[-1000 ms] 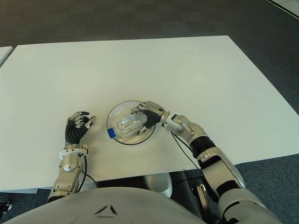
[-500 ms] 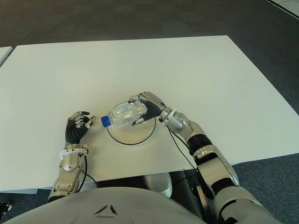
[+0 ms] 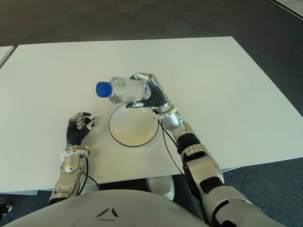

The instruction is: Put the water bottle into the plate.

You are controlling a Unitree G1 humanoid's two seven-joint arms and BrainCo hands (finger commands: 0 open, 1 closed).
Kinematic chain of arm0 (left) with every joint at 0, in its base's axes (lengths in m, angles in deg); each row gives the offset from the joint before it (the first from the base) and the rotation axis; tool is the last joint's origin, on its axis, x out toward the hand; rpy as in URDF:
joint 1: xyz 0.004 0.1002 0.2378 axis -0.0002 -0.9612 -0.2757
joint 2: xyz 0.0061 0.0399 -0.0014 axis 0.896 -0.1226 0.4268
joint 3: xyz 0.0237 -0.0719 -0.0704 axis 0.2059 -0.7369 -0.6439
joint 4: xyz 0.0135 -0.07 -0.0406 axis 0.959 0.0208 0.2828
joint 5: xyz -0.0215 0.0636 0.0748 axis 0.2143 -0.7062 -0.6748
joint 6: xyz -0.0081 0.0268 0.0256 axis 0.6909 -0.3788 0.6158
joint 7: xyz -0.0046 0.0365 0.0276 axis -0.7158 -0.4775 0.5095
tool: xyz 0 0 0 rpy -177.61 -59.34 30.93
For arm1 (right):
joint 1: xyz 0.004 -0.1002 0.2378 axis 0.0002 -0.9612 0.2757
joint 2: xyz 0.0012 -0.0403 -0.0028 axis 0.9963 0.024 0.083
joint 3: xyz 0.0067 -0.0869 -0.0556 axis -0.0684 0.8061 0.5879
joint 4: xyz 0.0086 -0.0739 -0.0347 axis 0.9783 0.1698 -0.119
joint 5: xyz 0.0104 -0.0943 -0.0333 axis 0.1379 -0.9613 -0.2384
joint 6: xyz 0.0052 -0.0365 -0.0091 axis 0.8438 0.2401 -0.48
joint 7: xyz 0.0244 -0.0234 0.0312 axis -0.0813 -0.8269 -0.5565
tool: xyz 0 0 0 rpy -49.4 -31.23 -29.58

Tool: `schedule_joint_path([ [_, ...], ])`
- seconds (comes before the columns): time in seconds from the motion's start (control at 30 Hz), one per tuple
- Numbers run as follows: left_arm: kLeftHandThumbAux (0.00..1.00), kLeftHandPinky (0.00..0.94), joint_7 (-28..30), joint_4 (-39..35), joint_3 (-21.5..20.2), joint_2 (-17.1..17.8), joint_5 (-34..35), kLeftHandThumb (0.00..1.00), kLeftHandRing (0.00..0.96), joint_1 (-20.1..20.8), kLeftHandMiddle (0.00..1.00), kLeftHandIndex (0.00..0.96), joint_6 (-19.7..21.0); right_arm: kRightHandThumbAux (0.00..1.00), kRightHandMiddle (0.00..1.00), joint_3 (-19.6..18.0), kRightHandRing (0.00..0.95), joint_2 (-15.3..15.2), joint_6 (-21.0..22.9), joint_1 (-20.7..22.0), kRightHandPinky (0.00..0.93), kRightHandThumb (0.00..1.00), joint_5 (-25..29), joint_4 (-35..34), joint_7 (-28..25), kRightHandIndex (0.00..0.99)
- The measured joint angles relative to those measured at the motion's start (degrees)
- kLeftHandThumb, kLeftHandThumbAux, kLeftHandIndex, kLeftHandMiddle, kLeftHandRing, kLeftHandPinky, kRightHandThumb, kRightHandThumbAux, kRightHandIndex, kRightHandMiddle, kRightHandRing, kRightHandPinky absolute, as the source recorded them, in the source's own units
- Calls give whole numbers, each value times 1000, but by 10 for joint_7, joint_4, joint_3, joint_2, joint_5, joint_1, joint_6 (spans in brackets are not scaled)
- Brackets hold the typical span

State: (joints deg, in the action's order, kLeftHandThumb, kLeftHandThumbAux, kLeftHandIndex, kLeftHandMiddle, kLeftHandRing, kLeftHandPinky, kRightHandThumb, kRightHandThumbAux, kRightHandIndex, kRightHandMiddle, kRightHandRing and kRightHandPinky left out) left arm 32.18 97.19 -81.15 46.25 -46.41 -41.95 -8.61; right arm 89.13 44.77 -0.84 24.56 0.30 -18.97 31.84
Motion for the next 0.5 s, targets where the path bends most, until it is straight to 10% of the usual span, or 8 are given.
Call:
schedule_joint_path([
  [0.5,719,594,0,18,-2,2,4,697,606,11,606,431,-12,729,265,-54,353,24,-15,-61,457,686,10,-75,26,410],
])
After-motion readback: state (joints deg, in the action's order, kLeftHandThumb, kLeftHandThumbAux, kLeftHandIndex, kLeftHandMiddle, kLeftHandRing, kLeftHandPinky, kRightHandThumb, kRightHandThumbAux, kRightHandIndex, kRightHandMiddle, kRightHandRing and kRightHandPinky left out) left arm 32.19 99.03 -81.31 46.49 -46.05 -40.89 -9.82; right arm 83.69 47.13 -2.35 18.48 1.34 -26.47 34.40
